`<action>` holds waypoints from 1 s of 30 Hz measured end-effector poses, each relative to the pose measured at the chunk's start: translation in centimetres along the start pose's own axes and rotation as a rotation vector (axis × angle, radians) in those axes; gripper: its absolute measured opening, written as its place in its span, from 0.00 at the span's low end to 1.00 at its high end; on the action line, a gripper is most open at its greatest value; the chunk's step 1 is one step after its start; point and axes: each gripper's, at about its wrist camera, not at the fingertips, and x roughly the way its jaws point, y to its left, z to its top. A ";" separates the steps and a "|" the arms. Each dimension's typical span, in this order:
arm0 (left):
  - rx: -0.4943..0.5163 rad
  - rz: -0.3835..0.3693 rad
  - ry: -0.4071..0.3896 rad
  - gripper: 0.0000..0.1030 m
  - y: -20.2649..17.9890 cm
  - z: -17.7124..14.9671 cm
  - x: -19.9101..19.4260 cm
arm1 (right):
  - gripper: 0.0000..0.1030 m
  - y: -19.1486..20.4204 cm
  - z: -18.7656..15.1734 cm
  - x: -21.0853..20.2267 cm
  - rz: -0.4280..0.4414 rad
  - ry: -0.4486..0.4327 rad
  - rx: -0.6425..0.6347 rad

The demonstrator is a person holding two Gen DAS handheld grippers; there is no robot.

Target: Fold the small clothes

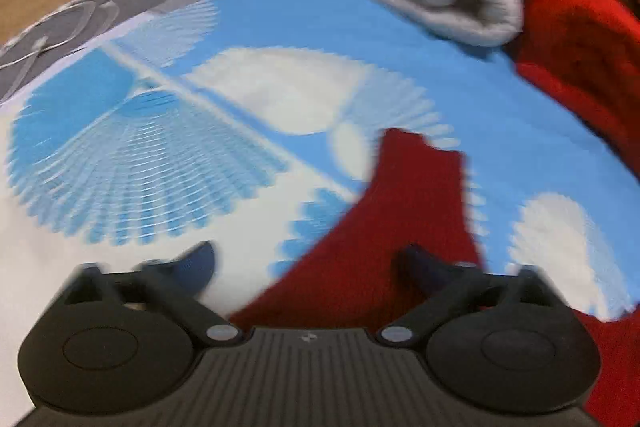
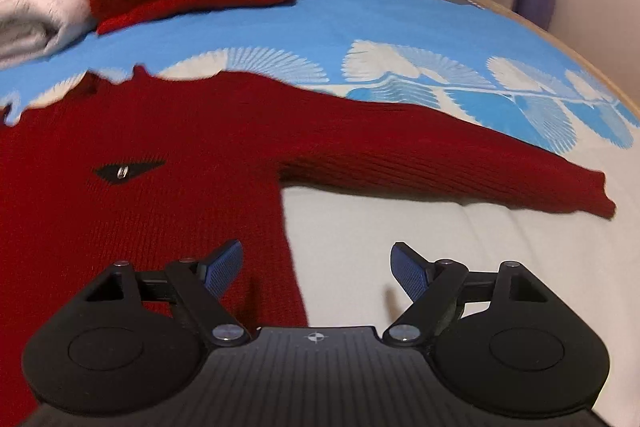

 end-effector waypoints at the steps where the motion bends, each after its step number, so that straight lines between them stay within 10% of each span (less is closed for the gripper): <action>1: 0.031 -0.052 -0.005 0.17 -0.6 0.1 -0.6 | 0.80 0.4 0.0 0.2 0.002 0.006 -0.019; 5: 0.049 -0.076 -0.036 0.13 -0.3 1.0 -3.3 | 0.80 1.7 -0.2 0.7 0.015 0.021 -0.079; 12: -0.351 0.184 -0.205 0.16 14.0 1.5 -9.9 | 0.78 0.8 -0.1 0.0 0.005 0.000 -0.039; 16: -0.592 0.144 -0.109 0.20 20.9 -1.3 -9.8 | 0.78 0.0 0.0 0.1 0.006 0.013 0.010; 21: -0.774 0.093 -0.095 0.72 23.7 -4.8 -9.3 | 0.78 -0.2 0.1 -0.2 0.008 -0.006 0.034; 30: -0.768 0.067 -0.113 0.85 21.6 -5.2 -8.8 | 0.79 -1.9 0.6 0.4 -0.003 0.006 0.124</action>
